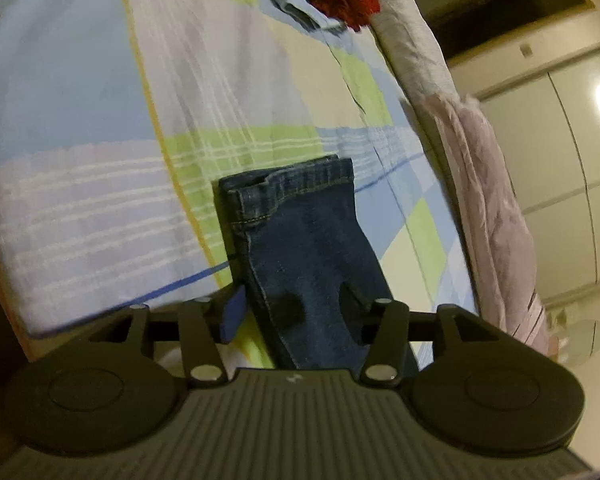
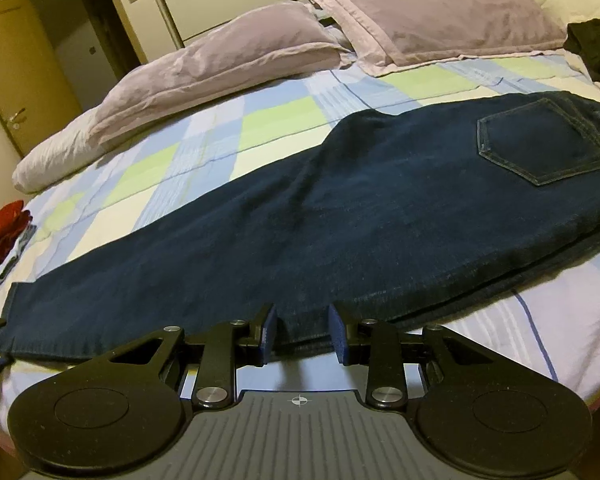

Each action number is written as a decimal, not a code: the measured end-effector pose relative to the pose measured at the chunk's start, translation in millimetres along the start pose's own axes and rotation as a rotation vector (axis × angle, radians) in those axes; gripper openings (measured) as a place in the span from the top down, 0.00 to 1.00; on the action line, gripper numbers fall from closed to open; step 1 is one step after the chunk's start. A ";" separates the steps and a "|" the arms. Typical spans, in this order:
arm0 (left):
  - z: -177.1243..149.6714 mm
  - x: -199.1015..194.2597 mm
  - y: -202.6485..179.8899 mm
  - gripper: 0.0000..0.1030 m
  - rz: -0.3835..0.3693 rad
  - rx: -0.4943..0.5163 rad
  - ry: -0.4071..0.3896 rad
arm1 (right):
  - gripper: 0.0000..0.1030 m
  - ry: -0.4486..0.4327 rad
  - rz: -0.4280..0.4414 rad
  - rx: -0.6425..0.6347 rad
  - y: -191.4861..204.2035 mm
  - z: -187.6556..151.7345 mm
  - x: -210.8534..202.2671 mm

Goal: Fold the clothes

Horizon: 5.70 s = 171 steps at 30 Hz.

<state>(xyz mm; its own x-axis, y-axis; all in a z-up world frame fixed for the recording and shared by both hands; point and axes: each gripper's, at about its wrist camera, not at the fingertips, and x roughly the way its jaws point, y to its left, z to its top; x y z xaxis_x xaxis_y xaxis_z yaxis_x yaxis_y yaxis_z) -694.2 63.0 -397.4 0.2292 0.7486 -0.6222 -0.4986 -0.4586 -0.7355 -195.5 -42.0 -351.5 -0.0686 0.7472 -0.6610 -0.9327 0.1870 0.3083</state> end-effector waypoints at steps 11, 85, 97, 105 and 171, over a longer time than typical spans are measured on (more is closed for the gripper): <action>-9.5 1.9 21.8 0.80 -0.066 -0.112 -0.063 | 0.68 -0.044 -0.007 0.046 -13.0 6.9 5.6; -107.9 -32.9 -102.2 0.77 -0.309 0.927 0.281 | 0.44 0.171 0.281 0.858 -23.5 12.5 36.3; -133.1 -15.5 -133.6 0.77 -0.395 0.976 0.311 | 0.85 -0.275 0.225 0.342 -20.4 24.0 -26.6; -180.4 14.1 -147.3 0.81 -0.360 1.053 0.382 | 0.85 -0.164 0.155 0.519 -86.2 7.2 -2.6; -237.8 -36.2 -154.0 0.78 0.026 1.321 0.218 | 0.75 -0.001 -0.160 -0.192 3.5 3.6 -32.1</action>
<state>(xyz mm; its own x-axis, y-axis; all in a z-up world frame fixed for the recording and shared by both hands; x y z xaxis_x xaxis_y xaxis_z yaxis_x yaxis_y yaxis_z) -427.0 -7.3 -325.3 0.2739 0.5988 -0.7526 -0.9053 0.4247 0.0084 -195.4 -63.1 -326.7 0.0854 0.7188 -0.6899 -0.9819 0.1783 0.0643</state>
